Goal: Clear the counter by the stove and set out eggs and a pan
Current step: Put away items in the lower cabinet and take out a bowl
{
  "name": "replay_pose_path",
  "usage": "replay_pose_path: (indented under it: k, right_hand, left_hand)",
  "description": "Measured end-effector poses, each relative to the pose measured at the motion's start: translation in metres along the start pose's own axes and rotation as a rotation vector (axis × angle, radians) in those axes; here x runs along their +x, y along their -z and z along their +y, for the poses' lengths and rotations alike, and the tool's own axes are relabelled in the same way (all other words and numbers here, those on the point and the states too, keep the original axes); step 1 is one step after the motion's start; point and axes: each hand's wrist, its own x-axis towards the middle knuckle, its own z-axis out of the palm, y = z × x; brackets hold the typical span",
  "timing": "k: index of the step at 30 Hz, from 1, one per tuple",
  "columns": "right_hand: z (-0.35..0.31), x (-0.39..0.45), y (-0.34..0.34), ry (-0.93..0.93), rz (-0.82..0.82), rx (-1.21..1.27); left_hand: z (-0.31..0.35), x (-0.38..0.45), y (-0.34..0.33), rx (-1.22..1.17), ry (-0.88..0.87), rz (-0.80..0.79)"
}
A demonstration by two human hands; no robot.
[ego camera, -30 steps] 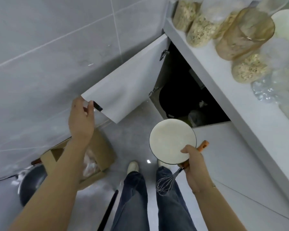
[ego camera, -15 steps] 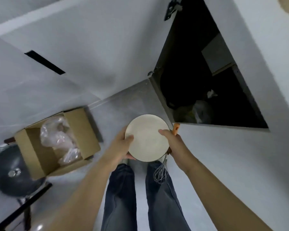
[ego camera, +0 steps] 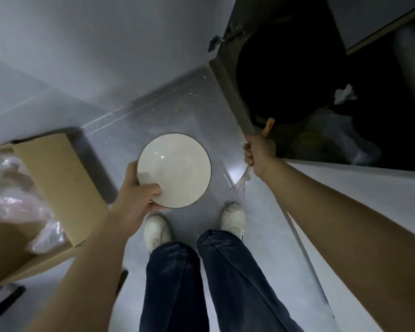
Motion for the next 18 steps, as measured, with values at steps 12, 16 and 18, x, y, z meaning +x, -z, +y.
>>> replay_pose_path:
  k: [12, 16, 18]
  right_hand:
    - [0.001, 0.135, -0.018, 0.188, 0.247, -0.590]
    - [0.009, 0.134, -0.008, 0.306, 0.209, -0.869]
    - [0.010, 0.121, -0.008, 0.343, 0.185, -0.903]
  left_hand:
    - [-0.021, 0.100, -0.005, 0.069, -0.026, -0.145]
    - [-0.033, 0.098, 0.003, 0.020, 0.015, -0.138]
    - [-0.037, 0.090, 0.007, -0.024, 0.052, -0.119]
